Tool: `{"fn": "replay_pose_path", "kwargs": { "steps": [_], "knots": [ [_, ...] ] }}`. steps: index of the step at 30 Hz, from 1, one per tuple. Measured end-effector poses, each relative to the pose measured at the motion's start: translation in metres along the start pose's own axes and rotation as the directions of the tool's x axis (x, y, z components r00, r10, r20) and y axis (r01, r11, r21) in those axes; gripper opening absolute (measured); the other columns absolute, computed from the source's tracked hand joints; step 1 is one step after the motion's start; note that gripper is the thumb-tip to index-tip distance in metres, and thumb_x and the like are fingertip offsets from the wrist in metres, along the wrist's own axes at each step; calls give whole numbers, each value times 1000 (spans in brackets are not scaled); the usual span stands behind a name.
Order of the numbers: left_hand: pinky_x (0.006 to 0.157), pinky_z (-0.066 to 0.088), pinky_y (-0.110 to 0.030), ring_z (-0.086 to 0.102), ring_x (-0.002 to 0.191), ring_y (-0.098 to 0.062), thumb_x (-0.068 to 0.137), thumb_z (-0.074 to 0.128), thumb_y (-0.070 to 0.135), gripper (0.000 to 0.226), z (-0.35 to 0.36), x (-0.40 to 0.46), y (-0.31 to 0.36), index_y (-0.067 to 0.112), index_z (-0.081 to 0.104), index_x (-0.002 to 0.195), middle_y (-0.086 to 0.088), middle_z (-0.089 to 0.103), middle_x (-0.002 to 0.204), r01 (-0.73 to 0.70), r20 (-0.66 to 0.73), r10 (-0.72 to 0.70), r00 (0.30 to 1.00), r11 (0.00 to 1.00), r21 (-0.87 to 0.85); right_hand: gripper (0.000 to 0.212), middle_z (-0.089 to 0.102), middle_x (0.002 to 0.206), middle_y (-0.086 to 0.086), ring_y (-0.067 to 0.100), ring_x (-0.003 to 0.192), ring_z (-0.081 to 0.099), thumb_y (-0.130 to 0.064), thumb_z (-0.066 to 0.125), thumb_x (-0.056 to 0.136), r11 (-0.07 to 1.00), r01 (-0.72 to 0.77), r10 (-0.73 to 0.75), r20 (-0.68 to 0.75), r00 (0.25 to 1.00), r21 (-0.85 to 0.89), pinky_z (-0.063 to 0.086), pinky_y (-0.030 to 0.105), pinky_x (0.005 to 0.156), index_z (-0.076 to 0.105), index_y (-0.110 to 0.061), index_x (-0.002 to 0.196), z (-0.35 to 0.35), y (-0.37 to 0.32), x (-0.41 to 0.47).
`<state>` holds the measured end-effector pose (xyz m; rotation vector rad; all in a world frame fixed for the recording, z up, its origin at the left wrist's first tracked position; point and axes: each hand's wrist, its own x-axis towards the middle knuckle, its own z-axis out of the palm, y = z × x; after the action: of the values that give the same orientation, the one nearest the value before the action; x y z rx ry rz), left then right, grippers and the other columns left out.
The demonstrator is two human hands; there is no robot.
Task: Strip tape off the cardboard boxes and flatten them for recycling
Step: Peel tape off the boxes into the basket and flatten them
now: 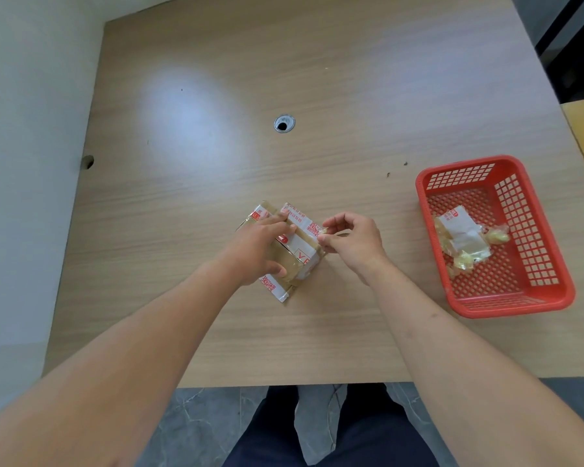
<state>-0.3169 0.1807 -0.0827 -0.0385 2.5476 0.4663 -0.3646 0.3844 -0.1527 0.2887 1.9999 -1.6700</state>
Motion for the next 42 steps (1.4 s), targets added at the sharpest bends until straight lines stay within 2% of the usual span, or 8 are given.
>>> {"fn": "replay_pose_path", "kwargs": {
  "steps": [9,18,21,23,27,30,35,42],
  "knots": [
    [89,47,-39,41,133,-40,80,82,13,98,-11,9,39,55,29,152,-7,30,147,-53,178,-12,984,933,356,24,68,84,6,21,72,70,6,78,80,995,85,-87,47,995,49,63,52,81,73,-16,88,-1,3,-18],
    [102,43,-50,19,146,-55,85,75,2,92,-8,13,46,49,34,152,-12,23,156,-31,244,-58,968,937,348,39,66,76,-11,6,75,63,17,61,74,860,416,-454,-70,888,-294,46,17,65,60,-21,72,13,6,-32],
    [103,42,-50,18,145,-58,82,77,2,92,-7,13,45,48,36,151,-10,27,152,-24,234,-54,971,947,321,31,67,75,-6,4,70,64,15,68,74,928,334,-360,-167,918,-166,49,16,65,61,-15,71,18,14,-30],
    [99,45,-47,27,141,-56,78,80,3,93,-6,13,42,47,39,149,-8,32,146,-37,219,-32,975,952,303,30,69,78,3,16,75,70,11,77,77,975,177,-149,-192,970,136,60,30,72,61,-15,74,17,19,-30],
    [98,48,-46,35,135,-47,78,77,1,89,-5,10,33,46,43,147,-6,33,146,-92,189,37,981,953,290,19,65,88,11,23,86,71,14,70,88,860,-35,59,-31,998,509,62,30,78,68,-4,92,9,20,-36],
    [102,46,-50,34,135,-41,81,72,5,81,-3,6,25,47,45,145,-2,28,151,-126,178,78,981,954,273,17,66,95,17,23,83,75,14,65,92,820,-99,90,44,995,564,63,30,79,70,3,104,7,22,-36],
    [107,42,-46,30,139,-28,62,82,51,77,-1,-2,16,49,54,133,6,27,151,-121,107,109,988,986,118,19,63,100,20,22,79,75,13,65,92,785,-141,101,101,990,603,62,29,76,68,4,108,7,21,-35],
    [90,50,-40,48,106,-17,67,89,31,58,-4,-7,8,34,64,118,9,40,124,-232,-198,226,954,973,-6,27,64,97,18,27,90,69,8,76,86,808,-129,-25,253,967,575,63,41,82,70,5,112,-6,0,-31]
  ]
}}
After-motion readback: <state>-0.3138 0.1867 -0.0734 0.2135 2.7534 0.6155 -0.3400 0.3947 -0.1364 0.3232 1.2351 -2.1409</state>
